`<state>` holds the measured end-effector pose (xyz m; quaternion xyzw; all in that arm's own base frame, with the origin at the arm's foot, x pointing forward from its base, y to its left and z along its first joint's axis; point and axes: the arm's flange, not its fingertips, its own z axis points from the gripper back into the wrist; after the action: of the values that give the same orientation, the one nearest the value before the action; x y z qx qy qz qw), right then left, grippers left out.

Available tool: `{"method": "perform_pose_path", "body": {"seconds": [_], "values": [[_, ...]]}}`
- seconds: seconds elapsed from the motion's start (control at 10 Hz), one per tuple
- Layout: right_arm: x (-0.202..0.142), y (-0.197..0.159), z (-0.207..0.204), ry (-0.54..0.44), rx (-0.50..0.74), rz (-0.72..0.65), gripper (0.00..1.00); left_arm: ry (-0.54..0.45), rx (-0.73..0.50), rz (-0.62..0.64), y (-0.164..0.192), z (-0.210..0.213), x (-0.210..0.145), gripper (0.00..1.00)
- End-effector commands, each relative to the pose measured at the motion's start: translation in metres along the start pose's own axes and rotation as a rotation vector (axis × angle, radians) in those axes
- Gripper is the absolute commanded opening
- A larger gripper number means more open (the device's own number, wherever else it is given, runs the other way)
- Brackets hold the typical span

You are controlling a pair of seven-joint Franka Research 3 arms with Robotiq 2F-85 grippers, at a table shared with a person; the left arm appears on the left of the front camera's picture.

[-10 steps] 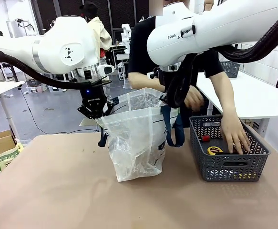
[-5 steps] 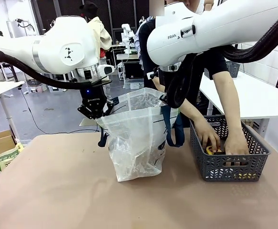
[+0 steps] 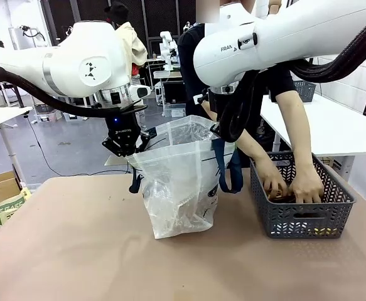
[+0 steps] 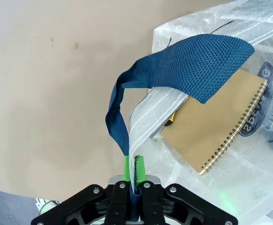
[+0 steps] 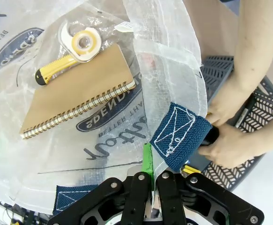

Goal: Transfer purchased items from the store into the shopping bag.
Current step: Move the Reusable shopping bag to the right side of the table.

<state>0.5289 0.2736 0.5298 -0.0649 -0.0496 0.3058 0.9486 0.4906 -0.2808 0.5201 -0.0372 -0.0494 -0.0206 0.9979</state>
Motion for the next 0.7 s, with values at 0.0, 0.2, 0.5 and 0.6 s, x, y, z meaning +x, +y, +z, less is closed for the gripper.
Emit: {"method": "perform_pose_path", "body": {"seconds": [0.0,0.2,0.5,0.6], "values": [[-0.0008,0.0,-0.0008,0.003,0.0,-0.005,0.0,-0.001,0.001,0.002,0.0011,0.0,0.0003,0.0],[-0.0008,0.0,-0.0008,0.003,0.0,-0.005,0.0,-0.001,0.001,0.002,0.0011,0.0,0.0003,0.0],[-0.0008,0.0,-0.0008,0.003,0.0,-0.005,0.0,-0.001,0.001,0.002,0.0011,0.0,0.0003,0.0],[-0.0008,0.0,-0.0008,0.003,0.0,-0.005,0.0,-0.001,0.001,0.002,0.0011,0.0,0.0003,0.0]]}}
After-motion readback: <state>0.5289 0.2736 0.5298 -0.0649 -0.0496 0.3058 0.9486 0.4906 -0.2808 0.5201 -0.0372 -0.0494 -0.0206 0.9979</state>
